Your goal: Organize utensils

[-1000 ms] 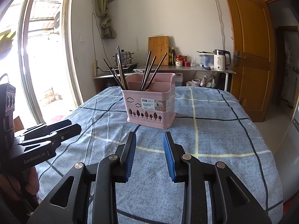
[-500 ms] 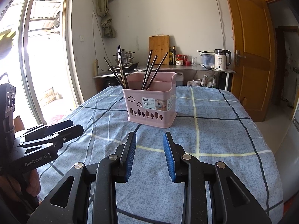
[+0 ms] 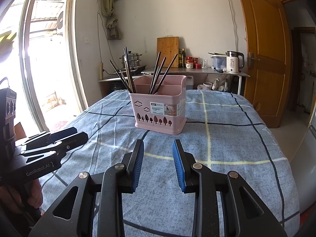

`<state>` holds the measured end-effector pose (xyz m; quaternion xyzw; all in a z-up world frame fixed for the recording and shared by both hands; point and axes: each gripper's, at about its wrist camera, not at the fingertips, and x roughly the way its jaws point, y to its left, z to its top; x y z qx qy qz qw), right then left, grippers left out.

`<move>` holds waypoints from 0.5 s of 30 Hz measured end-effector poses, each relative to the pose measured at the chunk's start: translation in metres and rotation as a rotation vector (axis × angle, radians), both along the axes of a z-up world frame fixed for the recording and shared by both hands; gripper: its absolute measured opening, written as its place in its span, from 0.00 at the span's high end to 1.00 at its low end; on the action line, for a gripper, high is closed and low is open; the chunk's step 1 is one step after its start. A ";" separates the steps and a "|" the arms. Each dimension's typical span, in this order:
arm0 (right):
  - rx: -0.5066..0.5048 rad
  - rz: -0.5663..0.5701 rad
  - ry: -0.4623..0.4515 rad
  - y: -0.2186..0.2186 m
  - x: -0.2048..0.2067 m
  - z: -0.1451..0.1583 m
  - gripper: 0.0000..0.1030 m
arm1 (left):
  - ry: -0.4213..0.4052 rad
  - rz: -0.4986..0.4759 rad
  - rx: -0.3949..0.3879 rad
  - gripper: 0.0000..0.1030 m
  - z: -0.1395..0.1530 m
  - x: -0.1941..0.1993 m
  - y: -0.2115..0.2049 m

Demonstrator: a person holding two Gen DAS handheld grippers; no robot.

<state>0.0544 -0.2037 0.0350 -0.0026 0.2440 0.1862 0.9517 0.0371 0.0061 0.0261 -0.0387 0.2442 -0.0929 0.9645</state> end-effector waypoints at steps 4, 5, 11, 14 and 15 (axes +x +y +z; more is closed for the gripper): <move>0.000 0.001 0.001 0.000 0.000 0.000 0.70 | 0.002 -0.001 -0.004 0.57 0.000 0.000 0.000; 0.001 0.001 0.001 0.000 0.000 0.000 0.70 | 0.002 -0.001 -0.004 0.57 -0.001 0.000 0.000; 0.002 -0.001 0.002 0.000 0.000 0.000 0.70 | 0.002 0.002 0.000 0.57 -0.001 -0.001 0.000; 0.002 0.000 0.002 -0.001 -0.001 -0.001 0.70 | 0.002 0.003 0.001 0.57 -0.001 -0.001 0.001; 0.002 0.000 0.002 -0.001 -0.001 -0.001 0.70 | 0.001 0.003 0.001 0.57 -0.001 -0.002 0.001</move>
